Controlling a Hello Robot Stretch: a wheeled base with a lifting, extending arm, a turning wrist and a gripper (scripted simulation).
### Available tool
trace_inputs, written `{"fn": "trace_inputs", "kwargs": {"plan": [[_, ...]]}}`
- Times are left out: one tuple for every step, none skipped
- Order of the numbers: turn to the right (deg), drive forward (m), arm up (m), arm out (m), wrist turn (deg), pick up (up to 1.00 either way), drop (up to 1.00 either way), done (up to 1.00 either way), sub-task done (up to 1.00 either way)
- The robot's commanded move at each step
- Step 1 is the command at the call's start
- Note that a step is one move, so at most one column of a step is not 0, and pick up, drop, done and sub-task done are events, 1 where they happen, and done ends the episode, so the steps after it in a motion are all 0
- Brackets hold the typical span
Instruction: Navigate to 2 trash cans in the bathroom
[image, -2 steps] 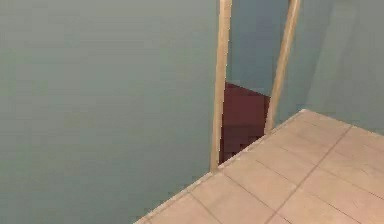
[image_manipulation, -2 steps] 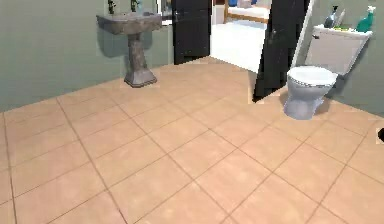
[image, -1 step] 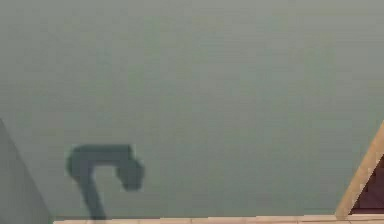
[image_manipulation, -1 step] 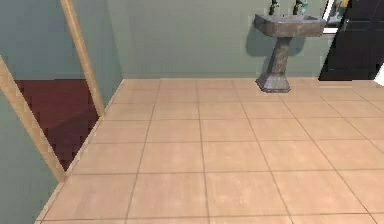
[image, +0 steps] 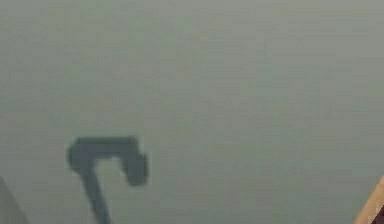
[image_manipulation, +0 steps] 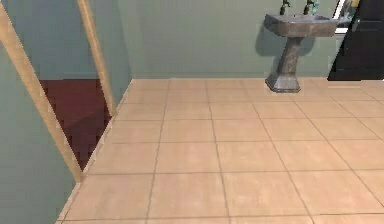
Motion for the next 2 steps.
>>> {"fn": "trace_inputs", "kwargs": {"plan": [[45.0, 0.0, 0.0, 0.0, 0.0, 0.0, 0.0, 0.0, 0.0], [45.0, 0.0, 0.0, 0.0, 0.0, 0.0, 0.0, 0.0, 0.0]]}}
